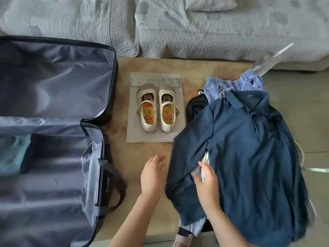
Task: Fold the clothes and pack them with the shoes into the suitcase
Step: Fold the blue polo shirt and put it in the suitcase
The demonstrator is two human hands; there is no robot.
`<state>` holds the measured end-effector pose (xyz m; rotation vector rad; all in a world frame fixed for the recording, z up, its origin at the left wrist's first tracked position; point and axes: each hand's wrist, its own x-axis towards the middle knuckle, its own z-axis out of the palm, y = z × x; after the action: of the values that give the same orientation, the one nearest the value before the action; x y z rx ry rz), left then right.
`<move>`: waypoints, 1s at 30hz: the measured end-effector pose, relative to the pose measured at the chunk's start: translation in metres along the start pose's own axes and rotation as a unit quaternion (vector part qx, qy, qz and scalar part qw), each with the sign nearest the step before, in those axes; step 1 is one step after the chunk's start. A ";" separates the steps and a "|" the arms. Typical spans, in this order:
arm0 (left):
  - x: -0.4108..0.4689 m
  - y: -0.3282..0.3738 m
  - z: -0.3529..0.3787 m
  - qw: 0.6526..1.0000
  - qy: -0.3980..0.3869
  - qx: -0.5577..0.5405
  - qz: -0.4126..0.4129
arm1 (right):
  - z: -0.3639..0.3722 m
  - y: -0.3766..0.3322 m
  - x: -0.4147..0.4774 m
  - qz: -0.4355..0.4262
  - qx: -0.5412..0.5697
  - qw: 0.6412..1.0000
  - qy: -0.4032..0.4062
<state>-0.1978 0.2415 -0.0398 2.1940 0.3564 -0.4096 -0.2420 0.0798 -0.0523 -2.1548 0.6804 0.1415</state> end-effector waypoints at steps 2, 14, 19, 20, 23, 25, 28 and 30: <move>-0.003 -0.002 0.026 0.998 -0.043 0.039 0.012 | -0.012 0.020 0.008 0.013 -0.026 0.999 0.020; -0.002 -0.026 0.105 0.976 -0.063 0.211 0.004 | -0.035 0.095 0.037 0.045 -0.242 0.968 0.048; -0.002 -0.026 0.099 0.989 -0.023 0.141 -0.031 | -0.030 0.096 0.033 0.017 -0.194 0.976 0.099; -0.003 -0.025 0.096 0.990 -0.012 0.136 -0.034 | -0.028 0.095 0.029 -0.008 -0.184 0.977 0.111; -0.008 -0.022 0.084 0.991 0.020 0.131 -0.022 | -0.019 0.093 0.010 -0.081 -0.157 0.976 0.126; -0.012 -0.024 0.073 0.990 0.044 0.135 -0.011 | -0.011 0.090 -0.004 -0.103 -0.146 0.977 0.119; -0.019 -0.034 0.054 0.986 0.079 0.147 -0.019 | 0.002 0.082 -0.025 -0.127 -0.147 0.977 0.090; -0.024 -0.044 0.040 0.983 0.090 0.159 -0.033 | 0.012 0.078 -0.039 -0.148 -0.159 0.974 0.057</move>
<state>-0.2430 0.2333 -0.0843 2.5467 0.4902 -0.3216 -0.3134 0.0672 -0.1017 -2.5632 0.4114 -0.0379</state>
